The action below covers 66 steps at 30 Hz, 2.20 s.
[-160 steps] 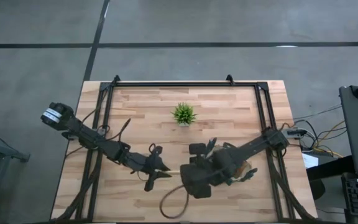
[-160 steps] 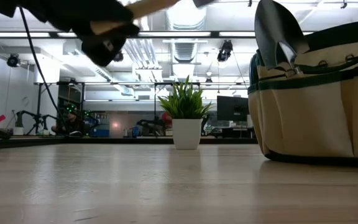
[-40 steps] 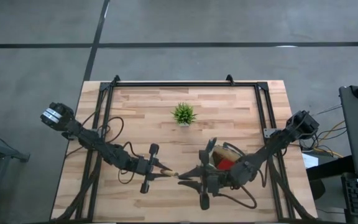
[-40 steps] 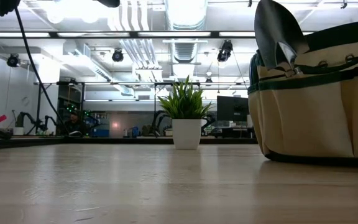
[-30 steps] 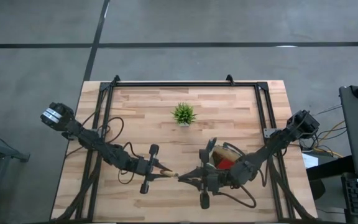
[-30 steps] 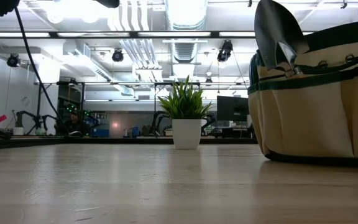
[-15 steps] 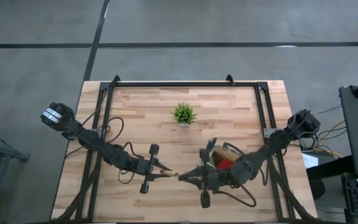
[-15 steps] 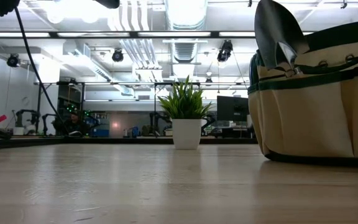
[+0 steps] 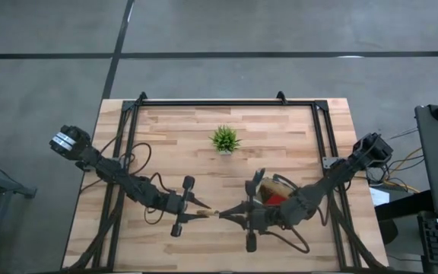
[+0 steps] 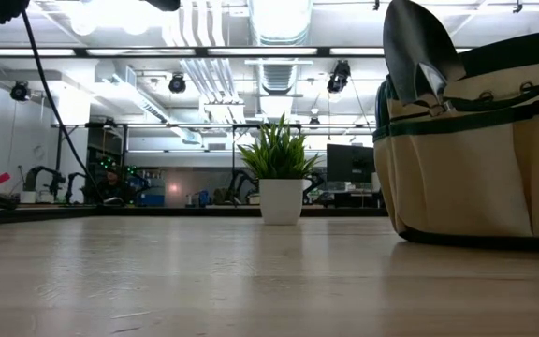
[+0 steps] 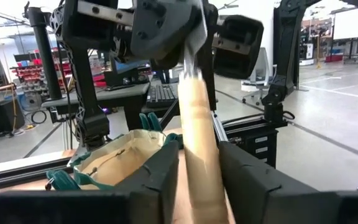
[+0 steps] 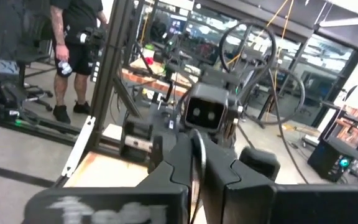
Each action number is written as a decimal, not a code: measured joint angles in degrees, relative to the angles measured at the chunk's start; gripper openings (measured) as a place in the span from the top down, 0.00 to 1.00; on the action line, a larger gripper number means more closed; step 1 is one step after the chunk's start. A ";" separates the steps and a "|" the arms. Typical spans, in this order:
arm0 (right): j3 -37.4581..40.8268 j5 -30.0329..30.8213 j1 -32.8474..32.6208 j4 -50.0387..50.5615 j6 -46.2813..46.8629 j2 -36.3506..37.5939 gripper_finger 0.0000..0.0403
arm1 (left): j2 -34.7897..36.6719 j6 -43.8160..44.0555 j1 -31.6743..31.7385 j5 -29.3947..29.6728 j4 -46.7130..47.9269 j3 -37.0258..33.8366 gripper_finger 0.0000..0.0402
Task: Pick & Place Garden tools in Gardening bag
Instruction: Put the brown trowel into the green gardening bag
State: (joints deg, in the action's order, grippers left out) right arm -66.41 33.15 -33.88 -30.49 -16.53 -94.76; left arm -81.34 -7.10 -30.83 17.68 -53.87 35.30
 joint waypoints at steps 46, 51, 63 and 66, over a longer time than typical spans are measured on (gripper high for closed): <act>-16.72 -3.19 -13.52 85.30 62.12 2.01 0.98 | 0.04 1.12 0.01 0.01 2.74 0.03 0.43; -16.72 -2.78 -12.90 87.80 63.03 2.52 0.98 | 0.04 2.00 0.01 0.03 3.84 0.03 0.43; -24.30 0.07 -12.00 99.91 62.18 3.32 0.98 | 0.04 2.22 0.01 0.03 3.96 0.01 0.43; -24.43 0.09 -11.97 100.25 62.16 3.30 0.98 | 0.04 2.22 0.01 0.02 3.98 0.01 0.43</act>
State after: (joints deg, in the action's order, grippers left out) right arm -90.84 33.23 -45.84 69.77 45.63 -91.46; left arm -81.30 -4.89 -30.83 17.70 -49.89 35.31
